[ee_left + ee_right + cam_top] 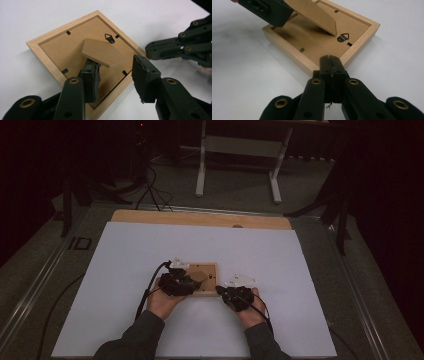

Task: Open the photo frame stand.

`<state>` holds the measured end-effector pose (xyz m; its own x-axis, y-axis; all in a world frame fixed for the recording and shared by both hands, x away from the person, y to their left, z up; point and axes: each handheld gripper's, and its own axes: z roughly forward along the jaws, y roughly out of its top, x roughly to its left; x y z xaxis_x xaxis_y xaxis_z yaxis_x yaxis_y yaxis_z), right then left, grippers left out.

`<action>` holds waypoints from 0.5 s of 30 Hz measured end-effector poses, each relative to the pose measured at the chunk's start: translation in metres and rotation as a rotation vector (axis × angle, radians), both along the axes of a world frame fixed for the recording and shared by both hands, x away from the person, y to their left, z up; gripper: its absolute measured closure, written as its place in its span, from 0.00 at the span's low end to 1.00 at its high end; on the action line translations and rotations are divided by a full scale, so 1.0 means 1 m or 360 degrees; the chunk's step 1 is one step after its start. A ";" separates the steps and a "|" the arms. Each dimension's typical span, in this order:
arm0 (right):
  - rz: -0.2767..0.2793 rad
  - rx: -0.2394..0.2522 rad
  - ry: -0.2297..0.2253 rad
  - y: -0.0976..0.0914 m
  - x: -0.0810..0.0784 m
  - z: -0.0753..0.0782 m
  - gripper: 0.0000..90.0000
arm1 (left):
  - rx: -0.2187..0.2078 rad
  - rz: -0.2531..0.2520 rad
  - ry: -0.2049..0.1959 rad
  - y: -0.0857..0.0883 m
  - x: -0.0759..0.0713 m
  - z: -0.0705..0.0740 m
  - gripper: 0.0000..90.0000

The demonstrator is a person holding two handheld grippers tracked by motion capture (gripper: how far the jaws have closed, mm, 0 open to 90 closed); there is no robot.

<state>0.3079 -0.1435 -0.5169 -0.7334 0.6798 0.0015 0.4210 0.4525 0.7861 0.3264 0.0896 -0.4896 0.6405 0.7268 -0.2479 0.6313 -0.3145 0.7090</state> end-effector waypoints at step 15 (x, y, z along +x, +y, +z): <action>0.0003 -0.0002 -0.0003 0.000 0.000 0.000 1.00 | -0.0174 0.0092 0.0179 0.005 0.015 -0.004 0.62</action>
